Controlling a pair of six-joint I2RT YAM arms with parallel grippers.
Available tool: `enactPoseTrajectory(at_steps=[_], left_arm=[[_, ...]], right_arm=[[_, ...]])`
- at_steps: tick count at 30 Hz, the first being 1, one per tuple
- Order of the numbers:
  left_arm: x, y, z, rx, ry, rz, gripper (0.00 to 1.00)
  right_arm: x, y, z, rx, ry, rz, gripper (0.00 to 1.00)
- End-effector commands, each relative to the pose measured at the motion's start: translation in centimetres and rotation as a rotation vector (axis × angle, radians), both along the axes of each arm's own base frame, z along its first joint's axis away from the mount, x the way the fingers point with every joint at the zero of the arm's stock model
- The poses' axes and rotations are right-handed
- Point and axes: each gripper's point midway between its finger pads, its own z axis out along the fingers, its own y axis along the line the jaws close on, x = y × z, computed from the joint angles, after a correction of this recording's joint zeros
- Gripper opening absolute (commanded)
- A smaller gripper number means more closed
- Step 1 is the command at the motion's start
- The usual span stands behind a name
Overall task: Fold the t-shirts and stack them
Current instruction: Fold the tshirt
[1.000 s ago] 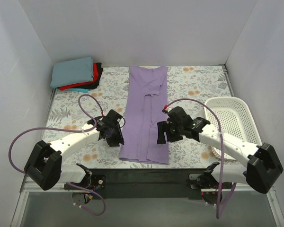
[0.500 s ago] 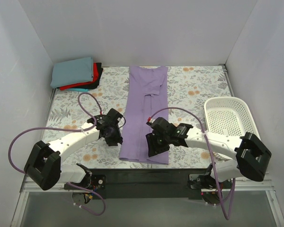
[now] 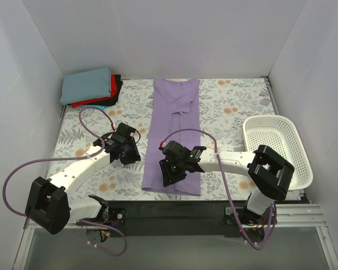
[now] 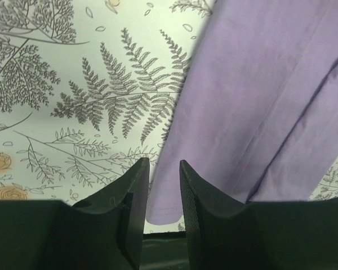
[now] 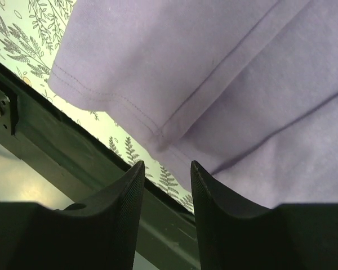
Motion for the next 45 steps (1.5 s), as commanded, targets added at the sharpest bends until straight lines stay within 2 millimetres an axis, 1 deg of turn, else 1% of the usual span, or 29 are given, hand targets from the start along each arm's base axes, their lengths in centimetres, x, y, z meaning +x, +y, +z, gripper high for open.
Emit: enactPoseTrajectory(at_steps=[1,2,3,5,9,13,16,18,19,22,24,25,28,31,33,39,45], left_arm=[[0.8,0.0,0.8,-0.014,-0.071,-0.025,0.27],[0.9,-0.1,0.9,-0.016,-0.079,-0.028,0.27],[1.0,0.0,1.0,-0.019,-0.084,-0.026,0.27],[1.0,0.0,1.1,-0.020,-0.096,-0.025,0.27],[0.9,0.0,1.4,-0.030,-0.113,-0.029,0.27],[1.0,0.0,1.7,-0.038,-0.127,-0.029,0.27],[0.9,0.0,1.8,-0.044,-0.133,-0.032,0.27],[0.9,-0.1,1.8,-0.046,-0.135,-0.033,0.27],[0.9,-0.1,1.8,-0.049,-0.137,-0.033,0.27],[0.9,-0.1,1.9,-0.052,-0.141,-0.034,0.27],[0.9,-0.1,1.9,-0.051,-0.141,-0.035,0.27],[0.9,-0.1,1.8,-0.051,-0.140,-0.034,0.27],[0.9,-0.1,1.8,-0.052,-0.139,-0.035,0.27],[0.9,-0.1,1.7,-0.051,-0.138,-0.036,0.27],[0.9,-0.1,1.7,-0.050,-0.137,-0.036,0.27],[0.9,-0.1,1.6,-0.048,-0.132,-0.036,0.27],[0.8,-0.1,1.3,-0.040,-0.118,-0.038,0.27]], right_arm=[[0.6,2.4,1.2,0.059,-0.010,0.000,0.45],[0.4,2.6,1.1,0.062,0.004,0.010,0.45],[0.3,2.7,0.6,0.051,0.013,0.013,0.45],[0.1,3.1,0.5,0.050,0.018,0.021,0.45],[-0.3,3.1,-0.2,0.033,0.041,0.021,0.45],[-0.5,3.1,-0.4,0.022,0.040,0.025,0.45],[-0.6,3.2,-0.5,0.015,0.041,0.028,0.43],[-0.7,3.3,-0.5,0.015,0.039,0.030,0.38],[-0.9,3.4,-0.5,0.015,0.040,0.033,0.31],[-0.8,3.3,-0.5,0.008,0.036,0.035,0.20],[-0.7,3.2,-0.5,0.006,0.034,0.035,0.14],[-0.8,3.1,-0.5,0.001,0.035,0.034,0.09],[-0.6,3.0,-0.1,0.000,0.020,0.031,0.02],[-0.5,2.6,0.9,0.008,0.000,0.026,0.01],[-0.6,2.4,1.2,0.009,-0.005,0.026,0.01],[-0.9,1.0,1.2,-0.008,-0.008,0.015,0.01],[-1.2,0.2,0.8,-0.026,-0.007,0.004,0.01]])
